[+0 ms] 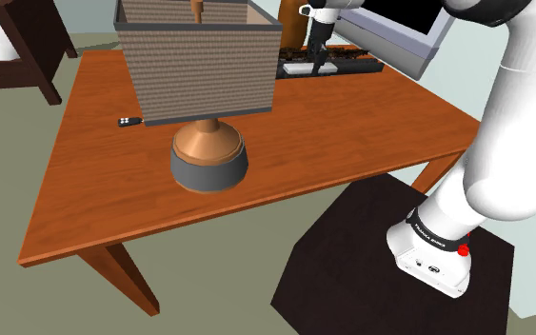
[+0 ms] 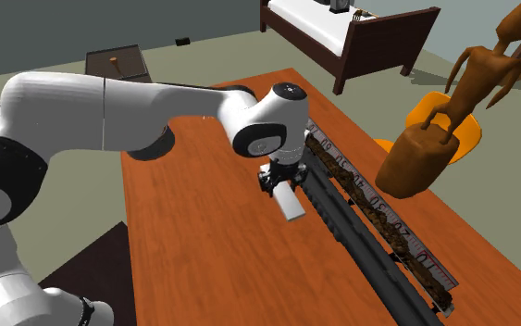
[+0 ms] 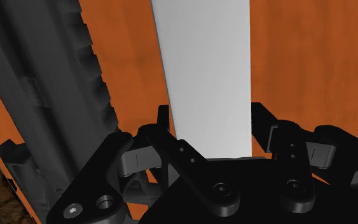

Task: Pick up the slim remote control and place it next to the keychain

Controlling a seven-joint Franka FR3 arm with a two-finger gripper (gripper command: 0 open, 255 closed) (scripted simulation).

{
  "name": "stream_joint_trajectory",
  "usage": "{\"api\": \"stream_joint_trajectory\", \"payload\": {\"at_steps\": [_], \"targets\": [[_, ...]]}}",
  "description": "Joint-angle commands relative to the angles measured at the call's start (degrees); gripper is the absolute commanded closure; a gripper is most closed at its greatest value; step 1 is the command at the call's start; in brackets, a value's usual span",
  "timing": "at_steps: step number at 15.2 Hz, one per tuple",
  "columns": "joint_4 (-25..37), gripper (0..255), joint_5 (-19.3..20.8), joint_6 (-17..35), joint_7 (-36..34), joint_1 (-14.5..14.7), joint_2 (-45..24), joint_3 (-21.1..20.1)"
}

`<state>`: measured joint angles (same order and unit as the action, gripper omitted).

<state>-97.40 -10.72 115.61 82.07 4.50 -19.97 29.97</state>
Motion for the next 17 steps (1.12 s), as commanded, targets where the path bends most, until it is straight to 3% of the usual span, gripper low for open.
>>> {"api": "stream_joint_trajectory", "payload": {"at_steps": [1,9,17], "targets": [[-2.4,255,1.1,0.9,-3.0,2.5,1.9,-0.4],[-6.9,255,4.0,2.4,-14.2,10.3,5.7,-3.2],[-6.9,255,5.3,2.3,-24.8,16.9,6.1,-6.7]]}}
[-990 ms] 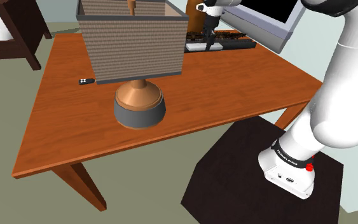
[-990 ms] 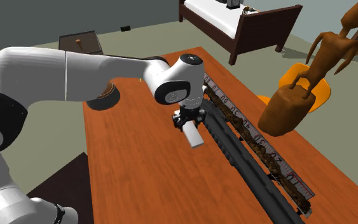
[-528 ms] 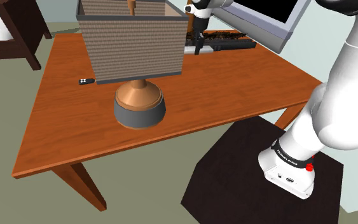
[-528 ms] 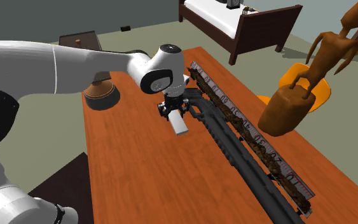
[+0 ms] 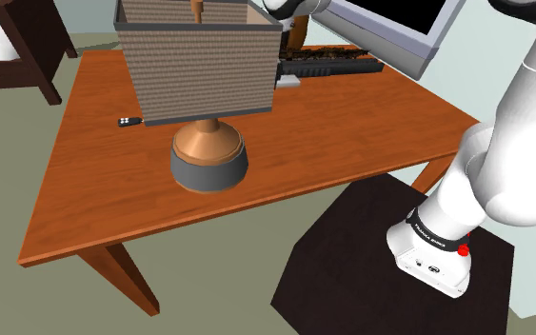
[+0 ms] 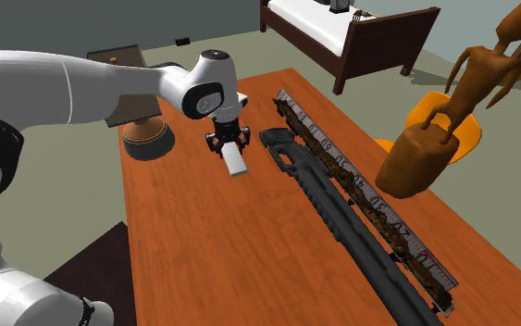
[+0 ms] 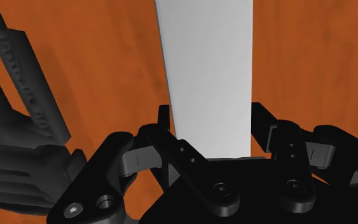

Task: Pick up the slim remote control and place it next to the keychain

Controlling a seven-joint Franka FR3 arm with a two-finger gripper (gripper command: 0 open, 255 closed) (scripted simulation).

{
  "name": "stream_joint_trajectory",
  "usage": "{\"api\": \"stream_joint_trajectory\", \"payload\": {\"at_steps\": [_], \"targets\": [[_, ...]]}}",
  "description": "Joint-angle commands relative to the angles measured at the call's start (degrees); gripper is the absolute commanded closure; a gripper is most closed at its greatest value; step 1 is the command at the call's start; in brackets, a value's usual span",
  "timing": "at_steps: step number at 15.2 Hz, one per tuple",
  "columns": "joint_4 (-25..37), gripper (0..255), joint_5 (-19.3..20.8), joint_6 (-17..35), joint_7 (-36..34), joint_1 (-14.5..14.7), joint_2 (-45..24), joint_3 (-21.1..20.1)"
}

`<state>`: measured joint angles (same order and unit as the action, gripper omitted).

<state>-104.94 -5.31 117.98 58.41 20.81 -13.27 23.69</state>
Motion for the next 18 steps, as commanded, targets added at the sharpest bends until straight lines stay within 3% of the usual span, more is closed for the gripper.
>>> {"api": "stream_joint_trajectory", "payload": {"at_steps": [1,10,18], "targets": [[1.0,255,-0.1,-0.2,-2.4,1.3,-0.8,-0.9],[7.0,255,-0.2,-2.2,-13.0,7.7,-4.7,-4.8],[17.7,255,-0.9,-6.0,-21.4,12.4,-11.8,-7.9]]}}
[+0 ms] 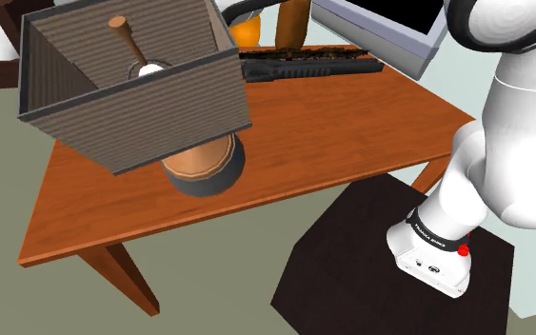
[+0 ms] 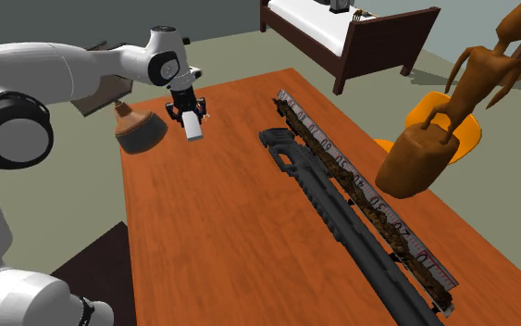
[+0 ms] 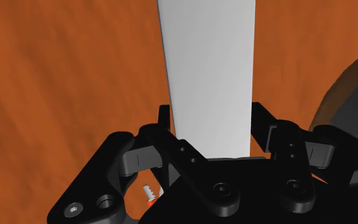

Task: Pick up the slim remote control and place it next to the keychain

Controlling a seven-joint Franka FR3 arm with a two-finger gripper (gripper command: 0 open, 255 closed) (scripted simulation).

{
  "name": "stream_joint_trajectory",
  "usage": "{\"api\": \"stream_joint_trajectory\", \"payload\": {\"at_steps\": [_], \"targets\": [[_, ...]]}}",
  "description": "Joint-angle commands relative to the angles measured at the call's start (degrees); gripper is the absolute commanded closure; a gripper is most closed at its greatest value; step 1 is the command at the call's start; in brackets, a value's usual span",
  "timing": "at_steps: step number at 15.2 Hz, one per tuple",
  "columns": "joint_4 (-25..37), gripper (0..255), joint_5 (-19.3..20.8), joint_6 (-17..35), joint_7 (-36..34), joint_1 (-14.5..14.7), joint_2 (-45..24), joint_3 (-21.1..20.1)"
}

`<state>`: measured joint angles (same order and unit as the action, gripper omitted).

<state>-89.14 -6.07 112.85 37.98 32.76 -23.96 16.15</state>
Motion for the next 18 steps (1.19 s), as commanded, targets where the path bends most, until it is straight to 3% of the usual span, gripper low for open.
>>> {"api": "stream_joint_trajectory", "payload": {"at_steps": [1,10,18], "targets": [[3.7,255,-0.2,-1.5,-2.0,1.0,-2.2,-0.7],[26.0,255,-1.2,-10.1,-10.3,4.6,-15.9,-3.4],[20.9,255,-1.4,-4.4,-10.1,4.9,-16.5,-3.6]]}}
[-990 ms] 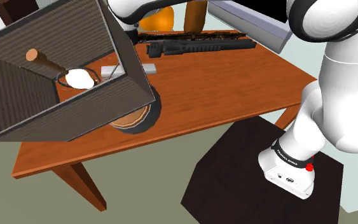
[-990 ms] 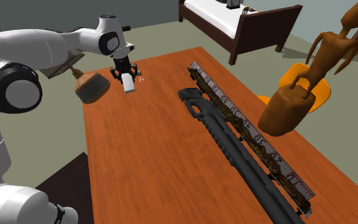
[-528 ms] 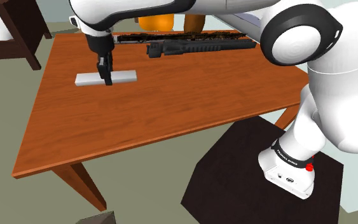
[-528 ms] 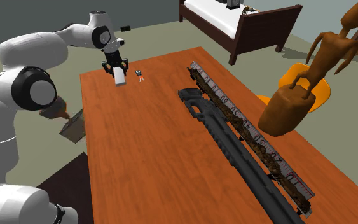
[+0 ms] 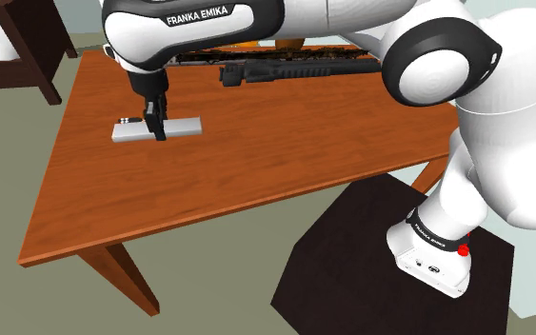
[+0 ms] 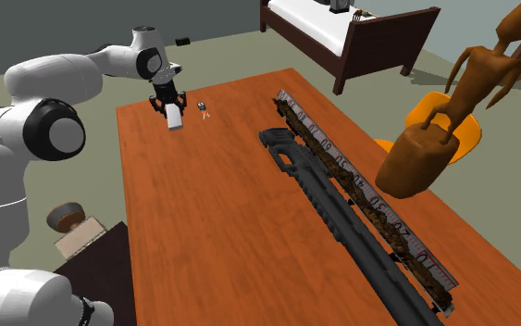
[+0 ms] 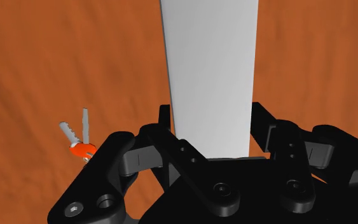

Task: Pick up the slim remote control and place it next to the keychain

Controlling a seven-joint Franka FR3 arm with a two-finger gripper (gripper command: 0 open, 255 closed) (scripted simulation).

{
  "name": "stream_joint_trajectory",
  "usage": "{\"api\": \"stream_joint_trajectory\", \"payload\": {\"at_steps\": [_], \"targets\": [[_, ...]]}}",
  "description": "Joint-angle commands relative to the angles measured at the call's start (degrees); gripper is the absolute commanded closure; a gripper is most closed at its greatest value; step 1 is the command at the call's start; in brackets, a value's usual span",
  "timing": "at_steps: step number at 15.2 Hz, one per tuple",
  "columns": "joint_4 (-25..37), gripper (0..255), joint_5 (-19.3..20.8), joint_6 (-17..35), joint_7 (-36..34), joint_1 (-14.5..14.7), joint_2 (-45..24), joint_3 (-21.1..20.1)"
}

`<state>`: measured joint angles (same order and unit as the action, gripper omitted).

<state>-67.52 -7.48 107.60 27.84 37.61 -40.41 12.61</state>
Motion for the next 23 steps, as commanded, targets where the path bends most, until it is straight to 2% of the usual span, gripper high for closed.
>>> {"api": "stream_joint_trajectory", "payload": {"at_steps": [1,7,14,15,20,23], "targets": [[-1.2,255,-0.1,1.5,0.1,0.1,-0.2,0.0],[-3.8,255,-0.3,5.2,0.2,0.2,-1.4,-0.2],[-3.8,255,-0.3,5.2,0.2,0.2,-1.4,-0.2],[-3.8,0,-0.3,5.2,0.2,0.2,-1.4,-0.2],[-3.8,0,-0.3,5.2,0.2,0.2,-1.4,-0.2],[-0.5,0,0.0,0.5,0.0,0.1,0.1,0.0]]}}
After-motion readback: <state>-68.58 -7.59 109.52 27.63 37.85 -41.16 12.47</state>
